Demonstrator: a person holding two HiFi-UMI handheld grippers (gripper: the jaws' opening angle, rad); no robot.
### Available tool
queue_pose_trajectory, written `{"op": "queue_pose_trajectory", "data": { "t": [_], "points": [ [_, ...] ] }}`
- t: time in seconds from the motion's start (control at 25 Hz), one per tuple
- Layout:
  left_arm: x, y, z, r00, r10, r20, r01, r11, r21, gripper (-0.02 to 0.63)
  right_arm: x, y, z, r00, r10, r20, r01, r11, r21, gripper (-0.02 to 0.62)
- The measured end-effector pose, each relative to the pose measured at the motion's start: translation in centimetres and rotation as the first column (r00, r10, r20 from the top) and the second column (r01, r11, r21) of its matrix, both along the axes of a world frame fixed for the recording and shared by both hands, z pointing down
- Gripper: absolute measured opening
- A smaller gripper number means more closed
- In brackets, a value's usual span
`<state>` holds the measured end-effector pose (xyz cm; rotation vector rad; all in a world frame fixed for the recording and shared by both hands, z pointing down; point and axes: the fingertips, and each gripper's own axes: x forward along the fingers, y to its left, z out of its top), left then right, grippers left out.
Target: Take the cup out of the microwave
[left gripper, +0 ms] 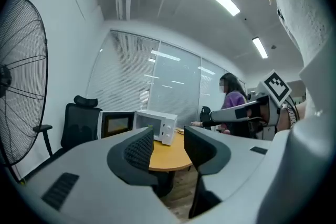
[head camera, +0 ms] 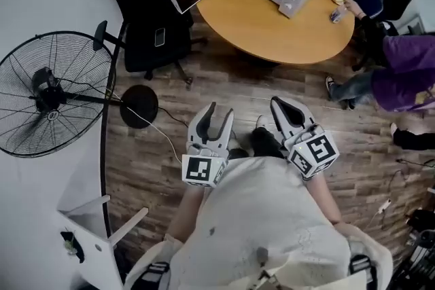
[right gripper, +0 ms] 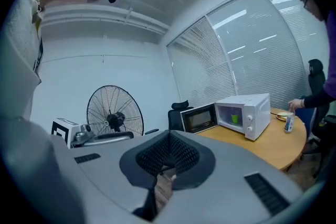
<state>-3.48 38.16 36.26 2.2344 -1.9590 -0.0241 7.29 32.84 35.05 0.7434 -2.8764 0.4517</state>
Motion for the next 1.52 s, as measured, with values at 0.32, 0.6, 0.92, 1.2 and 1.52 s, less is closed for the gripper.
{"op": "queue_pose_trajectory", "data": {
  "t": [0.32, 0.6, 0.92, 1.2, 1.52],
  "points": [
    [2.3, -0.4, -1.1, 0.998, 0.06, 0.018, -0.06, 0.998, 0.017, 0.25, 3.2, 0.2, 0.3, 0.998, 0.064, -0.014, -0.064, 0.998, -0.028, 0.006],
    [-0.7, 0.4, 0.0, 1.0, 0.016, -0.002, -0.016, 1.0, -0.022, 0.275, 0.3, 0.5, -0.2, 1.0, 0.031, -0.002, -0.031, 0.999, -0.005, 0.006],
    [-2.1, -2.8, 0.7, 1.0, -0.016, 0.025, 0.017, 1.0, -0.023, 0.276, -1.7, -2.7, 0.7, 1.0, -0.005, -0.015, 0.005, 1.0, 0.029, 0.008],
    [-4.0, -7.4, 1.5, 0.998, -0.061, 0.034, 0.062, 0.997, -0.052, 0.276, -4.0, -8.9, 1.3, 0.999, -0.039, -0.01, 0.04, 0.999, 0.023, 0.008],
    [-5.5, -13.9, 1.4, 0.995, -0.093, 0.034, 0.094, 0.995, -0.043, 0.276, -6.6, -15.6, 1.6, 0.996, -0.092, -0.012, 0.093, 0.995, 0.029, 0.008]
  ]
}}
